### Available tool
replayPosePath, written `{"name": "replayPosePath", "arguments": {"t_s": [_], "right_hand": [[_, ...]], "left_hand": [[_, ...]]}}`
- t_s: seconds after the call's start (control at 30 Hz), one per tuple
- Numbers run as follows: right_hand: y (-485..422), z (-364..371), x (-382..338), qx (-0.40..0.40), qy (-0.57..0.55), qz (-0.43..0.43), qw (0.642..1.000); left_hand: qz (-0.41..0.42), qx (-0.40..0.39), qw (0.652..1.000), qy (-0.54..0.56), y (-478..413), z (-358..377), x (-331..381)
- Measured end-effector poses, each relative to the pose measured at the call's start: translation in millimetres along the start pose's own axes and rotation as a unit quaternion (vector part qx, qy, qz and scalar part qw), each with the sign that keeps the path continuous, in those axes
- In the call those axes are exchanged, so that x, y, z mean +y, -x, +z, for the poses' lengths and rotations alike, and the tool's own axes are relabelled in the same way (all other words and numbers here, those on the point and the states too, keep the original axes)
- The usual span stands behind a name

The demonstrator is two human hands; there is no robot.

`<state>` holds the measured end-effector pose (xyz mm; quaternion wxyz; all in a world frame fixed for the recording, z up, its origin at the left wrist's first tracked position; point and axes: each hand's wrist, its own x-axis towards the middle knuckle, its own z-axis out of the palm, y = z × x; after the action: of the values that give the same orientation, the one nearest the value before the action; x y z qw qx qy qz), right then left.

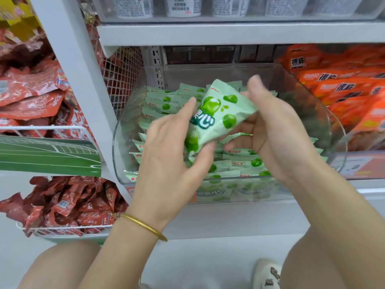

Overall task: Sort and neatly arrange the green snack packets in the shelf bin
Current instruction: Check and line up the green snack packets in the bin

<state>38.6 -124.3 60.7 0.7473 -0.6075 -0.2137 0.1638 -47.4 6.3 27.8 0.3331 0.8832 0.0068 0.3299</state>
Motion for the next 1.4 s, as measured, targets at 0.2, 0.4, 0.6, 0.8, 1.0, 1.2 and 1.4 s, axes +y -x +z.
{"name": "replayPosePath", "arguments": {"t_s": [0.2, 0.4, 0.6, 0.8, 1.0, 1.2, 1.4], "right_hand": [[-4.9, -2.4, 6.4, 0.050, 0.071, -0.048, 0.995], [-6.5, 0.8, 6.3, 0.040, 0.058, -0.056, 0.996], [-3.8, 3.0, 6.3, 0.045, 0.025, -0.059, 0.997], [-2.5, 4.3, 7.1, 0.032, 0.007, -0.059, 0.998], [-6.0, 2.6, 7.0, -0.025, -0.042, -0.013, 0.999], [-9.8, 11.4, 15.5, -0.095, 0.015, -0.072, 0.993], [-14.7, 24.7, 25.3, -0.025, 0.227, -0.197, 0.953]], "left_hand": [[-0.104, -0.022, 0.949, 0.297, -2.6, -8.6, 3.5], [-0.162, -0.059, 0.903, 0.394, -2.8, -12.7, 1.2], [-0.108, -0.066, 0.926, 0.357, -0.5, -14.6, 5.7], [-0.101, -0.057, 0.940, 0.320, 0.6, -14.0, -1.1], [-0.174, 0.079, 0.927, 0.322, -3.3, -21.6, -9.5], [-0.227, 0.108, 0.913, 0.323, -4.2, -35.0, -24.1], [-0.210, 0.115, 0.941, 0.237, -3.1, -42.0, -19.4]]}}
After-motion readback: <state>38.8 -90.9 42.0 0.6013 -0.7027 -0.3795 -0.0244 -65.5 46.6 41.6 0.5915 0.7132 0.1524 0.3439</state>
